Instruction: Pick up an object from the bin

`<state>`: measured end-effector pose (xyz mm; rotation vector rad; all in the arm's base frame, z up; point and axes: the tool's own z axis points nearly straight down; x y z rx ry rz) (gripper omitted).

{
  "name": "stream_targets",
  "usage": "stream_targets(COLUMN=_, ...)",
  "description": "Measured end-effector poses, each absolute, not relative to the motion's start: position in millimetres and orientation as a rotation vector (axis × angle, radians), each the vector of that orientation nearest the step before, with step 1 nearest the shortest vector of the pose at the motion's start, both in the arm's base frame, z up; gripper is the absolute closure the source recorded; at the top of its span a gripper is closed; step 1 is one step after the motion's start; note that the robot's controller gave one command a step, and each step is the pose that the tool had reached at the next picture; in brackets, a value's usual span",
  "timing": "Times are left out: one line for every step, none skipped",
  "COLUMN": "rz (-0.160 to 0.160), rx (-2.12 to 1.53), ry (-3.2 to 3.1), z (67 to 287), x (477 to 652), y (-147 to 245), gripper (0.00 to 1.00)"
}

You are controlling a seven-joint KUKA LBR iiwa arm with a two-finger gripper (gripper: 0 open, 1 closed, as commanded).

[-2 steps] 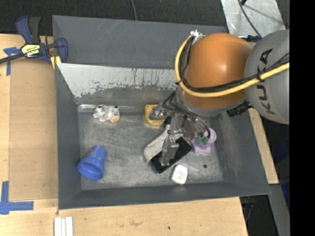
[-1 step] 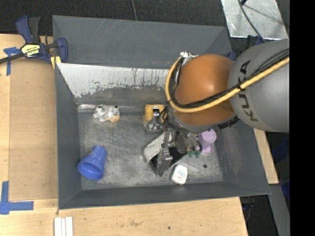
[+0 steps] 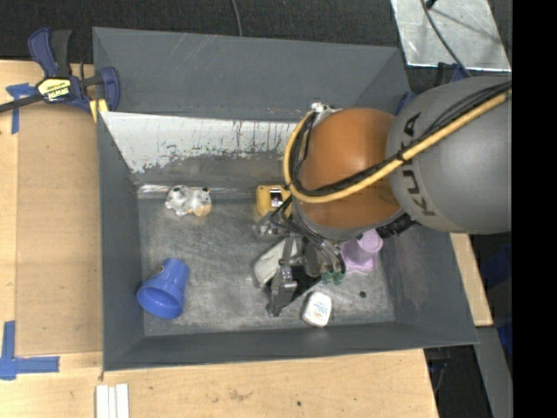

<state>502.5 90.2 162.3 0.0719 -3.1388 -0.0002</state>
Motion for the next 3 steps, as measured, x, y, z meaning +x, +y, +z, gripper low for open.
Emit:
stream_targets(rz=-0.001, rx=0.154, ry=-3.147, z=114.0, x=519.3, y=79.8, gripper=0.0)
stream_targets(rz=0.0, rx=0.306, ry=-3.128, z=80.5, x=501.3, y=52.5, gripper=0.0)
stream_targets(rz=0.0, rx=0.316, ry=-3.127, z=78.7, x=498.3, y=46.3, gripper=0.0)
